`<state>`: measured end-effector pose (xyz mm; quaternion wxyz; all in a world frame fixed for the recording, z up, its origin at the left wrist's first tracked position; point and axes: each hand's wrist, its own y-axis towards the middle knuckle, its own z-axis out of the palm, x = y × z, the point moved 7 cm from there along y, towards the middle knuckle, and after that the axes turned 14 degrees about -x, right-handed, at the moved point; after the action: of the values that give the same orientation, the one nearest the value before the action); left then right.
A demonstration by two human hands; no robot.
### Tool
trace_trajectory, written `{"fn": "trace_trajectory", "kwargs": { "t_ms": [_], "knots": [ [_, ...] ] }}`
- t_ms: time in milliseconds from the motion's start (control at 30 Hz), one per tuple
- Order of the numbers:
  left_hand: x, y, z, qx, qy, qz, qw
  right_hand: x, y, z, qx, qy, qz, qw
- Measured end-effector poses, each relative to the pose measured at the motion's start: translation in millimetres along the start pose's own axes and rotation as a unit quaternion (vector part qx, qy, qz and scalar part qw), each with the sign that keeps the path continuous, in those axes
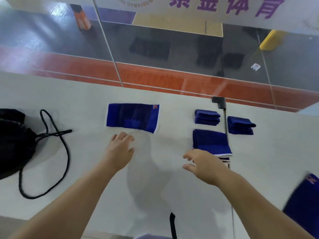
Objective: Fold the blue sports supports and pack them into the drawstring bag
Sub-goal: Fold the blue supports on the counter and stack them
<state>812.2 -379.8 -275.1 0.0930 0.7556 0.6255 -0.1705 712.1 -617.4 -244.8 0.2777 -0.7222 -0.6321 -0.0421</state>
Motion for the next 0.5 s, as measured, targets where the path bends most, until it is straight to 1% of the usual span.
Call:
{"fn": "trace_trajectory", "kwargs": {
  "t_ms": [67, 100, 133, 233, 300, 333, 367, 400, 433, 500],
  "knots": [
    [6.7, 21.5, -5.1, -0.008, 0.013, 0.02, 1.0, 2.9, 0.3, 3.6, -0.006, -0.001, 0.025, 1.0],
    [10.6, 32.0, -4.7, -0.001, 0.032, 0.03, 0.999, 4.7, 0.3, 5.2, -0.011, -0.001, 0.039, 0.999],
    [14.6, 41.2, -3.0, 0.013, 0.055, 0.036, 0.998, 6.1, -0.2, 6.2, -0.016, -0.001, 0.051, 0.999],
    [23.0, 52.7, 7.6, 0.089, 0.106, 0.045, 0.989, 9.1, -4.8, 10.3, -0.023, -0.006, 0.074, 0.997],
    [21.7, 50.4, 11.8, 0.109, 0.134, 0.068, 0.983, 11.0, -10.5, 14.1, -0.024, -0.006, 0.09, 0.996],
    [18.1, 48.3, 10.0, 0.1, 0.142, 0.084, 0.981, 11.7, -13.3, 16.1, -0.026, -0.005, 0.096, 0.995],
    [13.3, 45.4, 8.2, 0.096, 0.148, 0.102, 0.979, 12.2, -15.9, 18.0, -0.028, -0.003, 0.102, 0.994],
    [7.2, 38.9, 7.9, 0.113, 0.15, 0.129, 0.974, 13.2, -18.7, 20.5, -0.029, 0.0, 0.108, 0.994],
    [-0.1, 28.5, 12.5, 0.14, 0.14, 0.168, 0.966, 14.1, -21.4, 23.2, -0.028, 0.003, 0.114, 0.993],
    [-11.3, 3.0, 25.0, 0.199, 0.091, 0.21, 0.953, 15.0, -26.5, 28.9, -0.025, 0.006, 0.122, 0.992]
  ]
}}
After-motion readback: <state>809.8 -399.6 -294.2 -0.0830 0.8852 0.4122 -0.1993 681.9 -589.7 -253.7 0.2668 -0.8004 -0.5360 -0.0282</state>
